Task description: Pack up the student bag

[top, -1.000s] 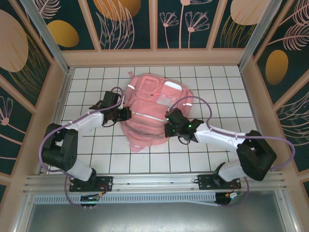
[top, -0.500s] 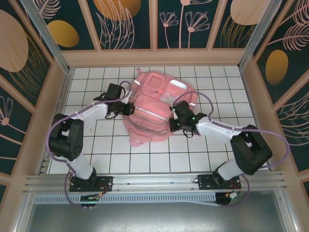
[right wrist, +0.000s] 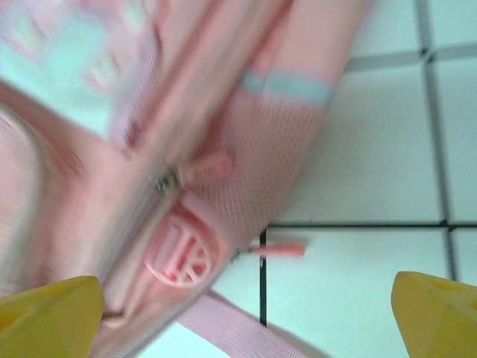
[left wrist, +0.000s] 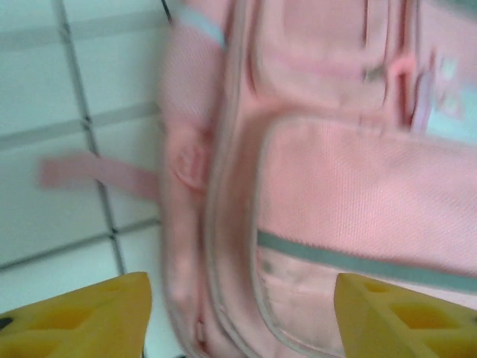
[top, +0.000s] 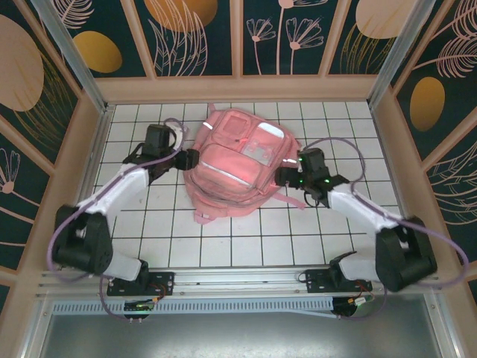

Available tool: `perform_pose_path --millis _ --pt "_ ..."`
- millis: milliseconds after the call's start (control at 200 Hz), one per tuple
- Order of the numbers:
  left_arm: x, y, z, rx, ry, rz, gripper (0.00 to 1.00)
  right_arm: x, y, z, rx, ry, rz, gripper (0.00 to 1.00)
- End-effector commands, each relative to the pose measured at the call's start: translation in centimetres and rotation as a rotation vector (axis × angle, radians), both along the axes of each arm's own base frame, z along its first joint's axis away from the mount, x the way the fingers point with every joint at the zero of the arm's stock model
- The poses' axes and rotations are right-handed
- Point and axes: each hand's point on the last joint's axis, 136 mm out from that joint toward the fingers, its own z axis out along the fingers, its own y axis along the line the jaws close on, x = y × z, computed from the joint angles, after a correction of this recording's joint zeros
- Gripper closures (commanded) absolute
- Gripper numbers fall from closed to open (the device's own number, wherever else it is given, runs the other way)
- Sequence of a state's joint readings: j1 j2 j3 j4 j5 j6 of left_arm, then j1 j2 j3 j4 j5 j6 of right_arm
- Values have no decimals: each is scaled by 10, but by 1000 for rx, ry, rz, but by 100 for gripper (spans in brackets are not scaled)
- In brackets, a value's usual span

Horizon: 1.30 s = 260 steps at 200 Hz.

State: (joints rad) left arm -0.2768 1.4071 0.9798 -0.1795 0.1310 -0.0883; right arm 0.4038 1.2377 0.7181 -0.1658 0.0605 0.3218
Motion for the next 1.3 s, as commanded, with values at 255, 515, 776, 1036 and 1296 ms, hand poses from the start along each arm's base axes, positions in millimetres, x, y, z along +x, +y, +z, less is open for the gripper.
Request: perform_pose_path --millis 255,515,776,1036,1296 --pt "-10 111 -19 184 -475 460 1 -4 -140 67 -146 -741 -330 1" --pt "-2 95 -38 165 -488 365 1 20 -147 36 -143 -774 -274 1" --pt "-13 90 -32 114 -531 292 1 34 -136 12 -113 -750 -202 1" --pt "-26 111 -20 129 -662 349 1 42 -147 7 -117 -706 -264 1" --pt "-16 137 -35 31 -620 398 1 47 -143 5 -137 -687 -253 1"
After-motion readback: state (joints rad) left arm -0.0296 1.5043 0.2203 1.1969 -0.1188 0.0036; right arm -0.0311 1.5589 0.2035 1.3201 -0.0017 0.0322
